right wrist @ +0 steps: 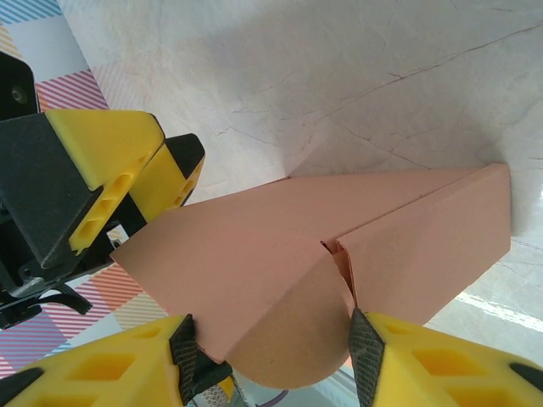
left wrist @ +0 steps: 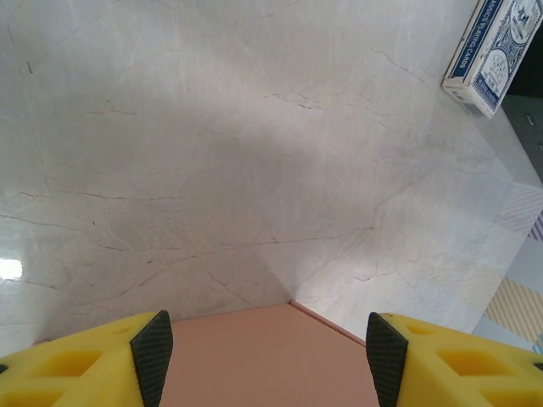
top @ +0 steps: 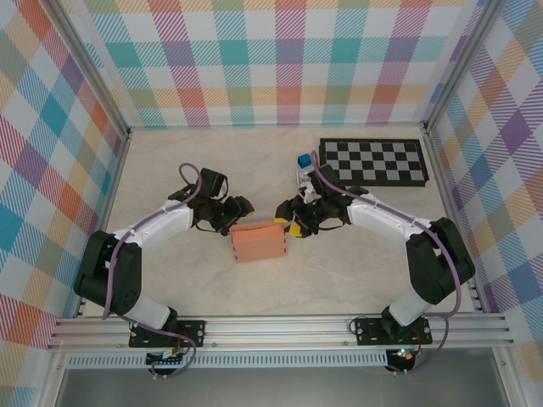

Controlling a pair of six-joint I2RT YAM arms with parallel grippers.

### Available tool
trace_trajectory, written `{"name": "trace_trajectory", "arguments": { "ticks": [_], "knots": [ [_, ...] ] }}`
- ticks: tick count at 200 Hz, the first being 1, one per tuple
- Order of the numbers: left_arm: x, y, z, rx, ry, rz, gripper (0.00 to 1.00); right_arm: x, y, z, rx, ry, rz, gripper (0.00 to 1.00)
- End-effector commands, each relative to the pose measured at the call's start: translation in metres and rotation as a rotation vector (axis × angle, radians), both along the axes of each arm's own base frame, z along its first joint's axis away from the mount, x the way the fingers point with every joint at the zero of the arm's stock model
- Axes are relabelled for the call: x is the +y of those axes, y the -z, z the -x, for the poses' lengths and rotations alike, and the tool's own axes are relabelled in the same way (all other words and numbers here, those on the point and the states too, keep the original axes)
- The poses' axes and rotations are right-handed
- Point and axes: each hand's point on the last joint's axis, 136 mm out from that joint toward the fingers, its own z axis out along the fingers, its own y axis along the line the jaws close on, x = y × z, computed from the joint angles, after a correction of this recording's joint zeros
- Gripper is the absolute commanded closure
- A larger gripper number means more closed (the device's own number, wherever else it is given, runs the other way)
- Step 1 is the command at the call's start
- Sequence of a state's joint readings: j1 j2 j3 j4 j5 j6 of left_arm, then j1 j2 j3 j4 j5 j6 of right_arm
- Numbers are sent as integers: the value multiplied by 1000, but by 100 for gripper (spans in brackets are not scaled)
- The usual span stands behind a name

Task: Fold the paper box

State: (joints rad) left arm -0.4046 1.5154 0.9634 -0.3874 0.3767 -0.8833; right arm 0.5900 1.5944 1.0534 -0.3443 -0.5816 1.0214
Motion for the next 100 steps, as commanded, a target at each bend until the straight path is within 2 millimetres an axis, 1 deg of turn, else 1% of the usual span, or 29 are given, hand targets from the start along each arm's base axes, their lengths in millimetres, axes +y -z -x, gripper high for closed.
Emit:
{"name": "trace_trajectory", "arguments": {
  "ticks": [1,10,27,48,50,58,77,100],
  "knots": [
    [-20,-8,0,-33,28,56,36,-9,35,25,103,-7,110,47],
    [-19,-8,0,-40,25,55,36,-9,34,23,92,-11,110,48],
    [-20,-11,-4,-56,19,57,36,-9,29,20,61,-21,120,54],
    [-22,-13,-11,-68,13,55,37,-9,21,14,13,-30,132,57],
    [-24,-17,-16,-92,14,66,37,-9,20,13,5,-31,133,57],
    [-26,-20,-22,-111,14,70,37,-10,17,10,-19,-37,143,59],
    [-30,-24,-33,-132,15,69,37,-11,14,6,-57,-44,152,61],
    [-36,-27,-43,-151,21,82,38,-11,13,3,-78,-45,151,61]
  ]
}}
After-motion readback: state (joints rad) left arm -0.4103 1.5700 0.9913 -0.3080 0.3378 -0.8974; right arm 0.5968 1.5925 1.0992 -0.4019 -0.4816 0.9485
